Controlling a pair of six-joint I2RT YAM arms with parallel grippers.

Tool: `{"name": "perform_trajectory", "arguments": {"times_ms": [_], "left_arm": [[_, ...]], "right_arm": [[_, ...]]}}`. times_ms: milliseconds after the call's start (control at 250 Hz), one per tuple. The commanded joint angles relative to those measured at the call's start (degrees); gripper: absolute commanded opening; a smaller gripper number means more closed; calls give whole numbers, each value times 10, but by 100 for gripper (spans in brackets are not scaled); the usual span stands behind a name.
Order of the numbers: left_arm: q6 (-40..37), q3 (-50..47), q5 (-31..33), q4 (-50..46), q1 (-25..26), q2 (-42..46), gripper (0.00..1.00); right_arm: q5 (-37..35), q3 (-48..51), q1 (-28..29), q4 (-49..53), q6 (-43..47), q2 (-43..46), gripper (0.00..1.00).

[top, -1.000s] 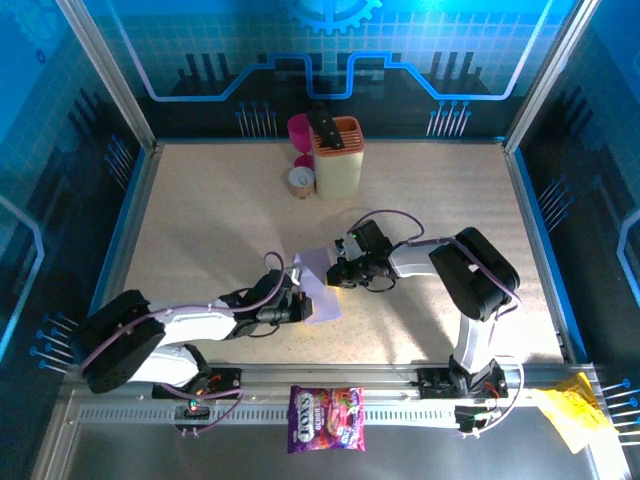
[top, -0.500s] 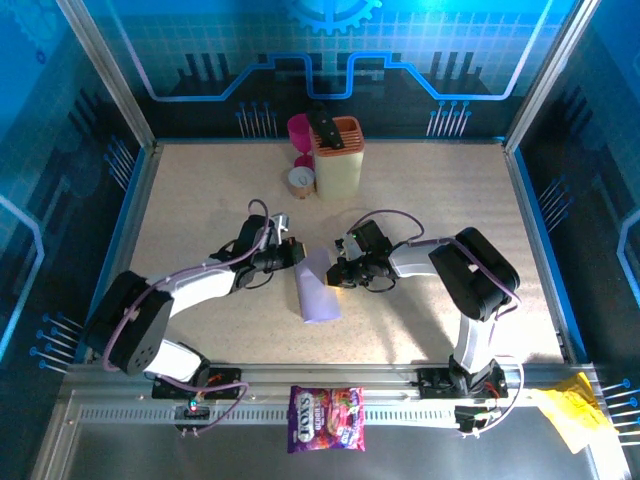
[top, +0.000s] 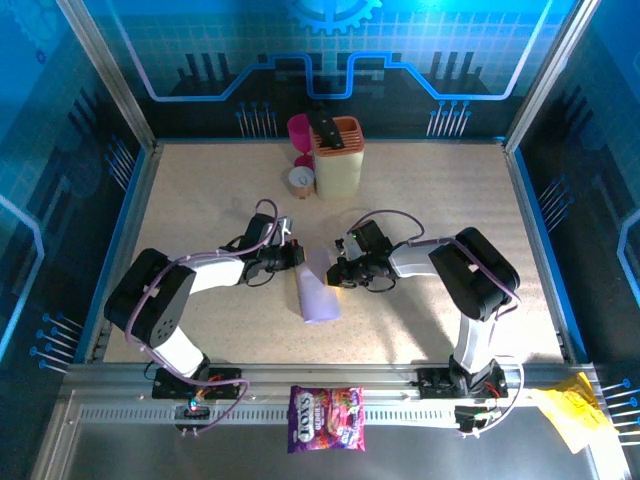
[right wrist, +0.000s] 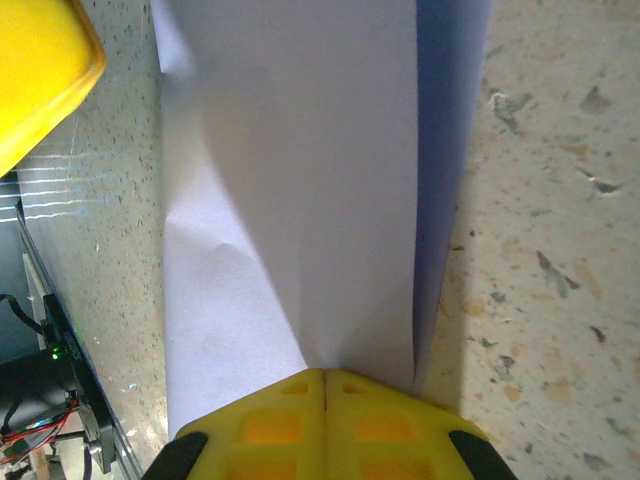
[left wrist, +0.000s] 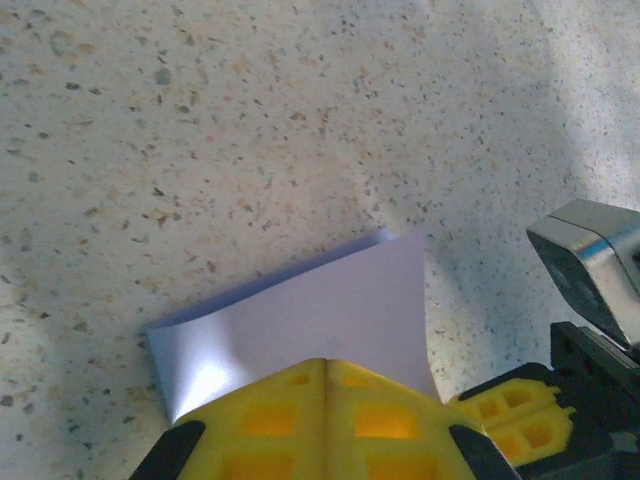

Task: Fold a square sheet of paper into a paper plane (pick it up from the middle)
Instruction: First fold the square sheet of paper in half at the center of the table, then first fold in half a square sheet of paper at the center of the table.

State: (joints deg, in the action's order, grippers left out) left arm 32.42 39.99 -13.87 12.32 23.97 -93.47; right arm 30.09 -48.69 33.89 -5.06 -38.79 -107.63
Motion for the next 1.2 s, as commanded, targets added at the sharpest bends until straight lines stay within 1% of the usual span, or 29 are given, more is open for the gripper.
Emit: {"name": "perform_trajectory", "arguments": {"times_ms": [0, 471, 923, 1055, 1194], "left_arm": [[-20, 6, -11, 11, -8, -13, 0], [-24, -16, -5, 30, -10, -44, 0], [-33, -29, 4, 27, -10, -51, 0], [-37, -30, 6, 23, -10, -50, 0], [-39, -31, 6, 20, -10, -50, 0]], "right_arm": [[-137, 43, 6, 55, 15, -87, 0], [-138, 41, 6, 57, 16, -88, 0], [-135, 30, 6, 70, 18, -84, 0], [-127, 19, 6, 82, 21, -66, 0], [-116, -4, 5, 109, 30, -14, 0]]}}
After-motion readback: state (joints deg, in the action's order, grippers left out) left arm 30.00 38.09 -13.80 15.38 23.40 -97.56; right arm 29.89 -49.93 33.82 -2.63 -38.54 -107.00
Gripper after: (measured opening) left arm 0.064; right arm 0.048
